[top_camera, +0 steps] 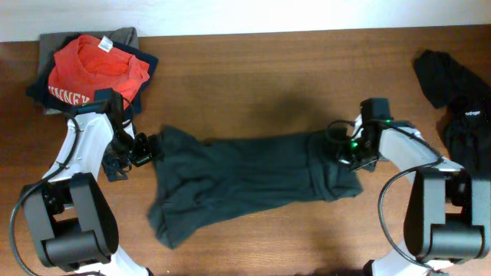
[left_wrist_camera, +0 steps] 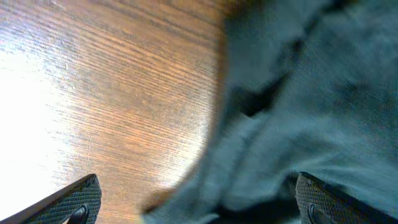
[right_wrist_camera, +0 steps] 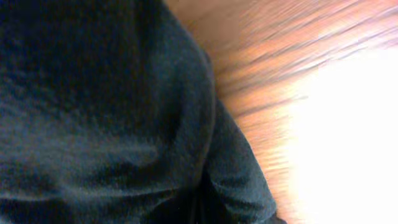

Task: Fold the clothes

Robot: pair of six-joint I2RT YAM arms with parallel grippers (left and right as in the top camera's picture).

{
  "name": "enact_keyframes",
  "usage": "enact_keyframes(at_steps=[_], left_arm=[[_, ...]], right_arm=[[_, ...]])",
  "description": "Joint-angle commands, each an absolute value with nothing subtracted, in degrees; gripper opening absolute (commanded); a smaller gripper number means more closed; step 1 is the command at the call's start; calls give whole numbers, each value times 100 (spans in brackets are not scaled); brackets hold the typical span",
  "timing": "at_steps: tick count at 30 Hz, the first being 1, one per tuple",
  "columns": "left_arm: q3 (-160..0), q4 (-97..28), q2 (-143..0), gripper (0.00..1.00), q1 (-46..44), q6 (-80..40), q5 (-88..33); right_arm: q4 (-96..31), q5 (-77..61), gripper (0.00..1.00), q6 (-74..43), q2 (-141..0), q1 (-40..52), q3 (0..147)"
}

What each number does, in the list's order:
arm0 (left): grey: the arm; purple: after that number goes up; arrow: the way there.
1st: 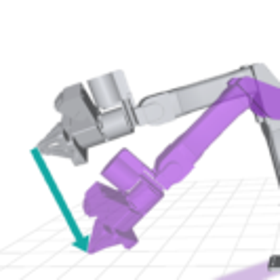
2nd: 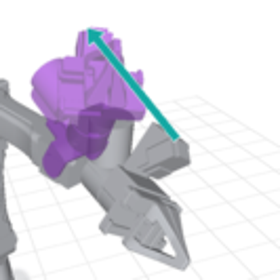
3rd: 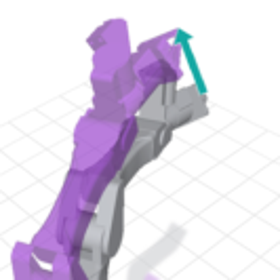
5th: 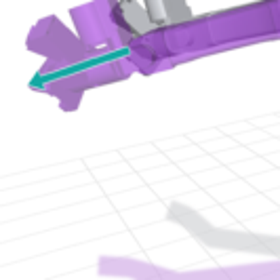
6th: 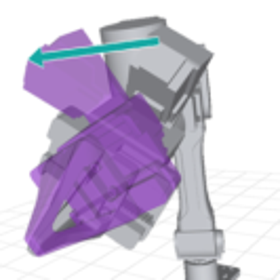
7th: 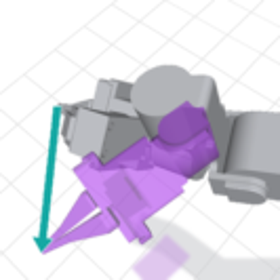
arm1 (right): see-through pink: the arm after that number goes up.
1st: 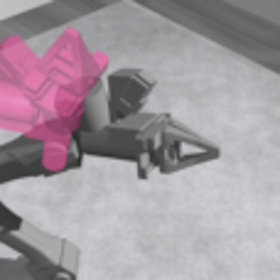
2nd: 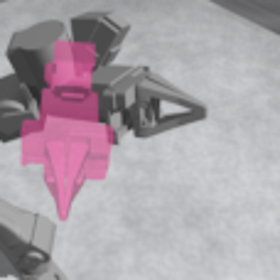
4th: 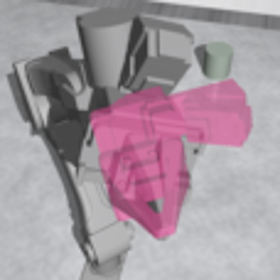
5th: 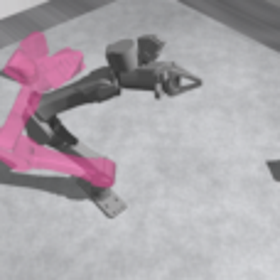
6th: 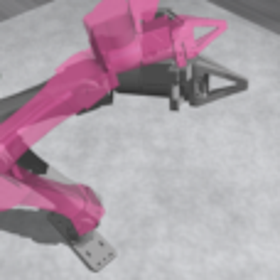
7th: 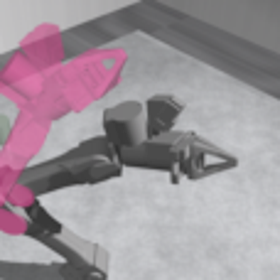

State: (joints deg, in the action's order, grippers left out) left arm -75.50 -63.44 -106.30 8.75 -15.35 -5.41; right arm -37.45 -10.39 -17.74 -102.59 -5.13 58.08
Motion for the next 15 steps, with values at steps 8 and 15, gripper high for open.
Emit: enact_keyframes(at_steps=[8,15], left_arm=[[-7505,-6130,-10508,99,856,-1396,-674],[-7505,-6040,-10350,99,744,-908,-1225]], right_arm=[[-4082,-71,4,-1651,-10484,-982,6298],[-5496,-71,4,-1653,-10350,-987,7583]])
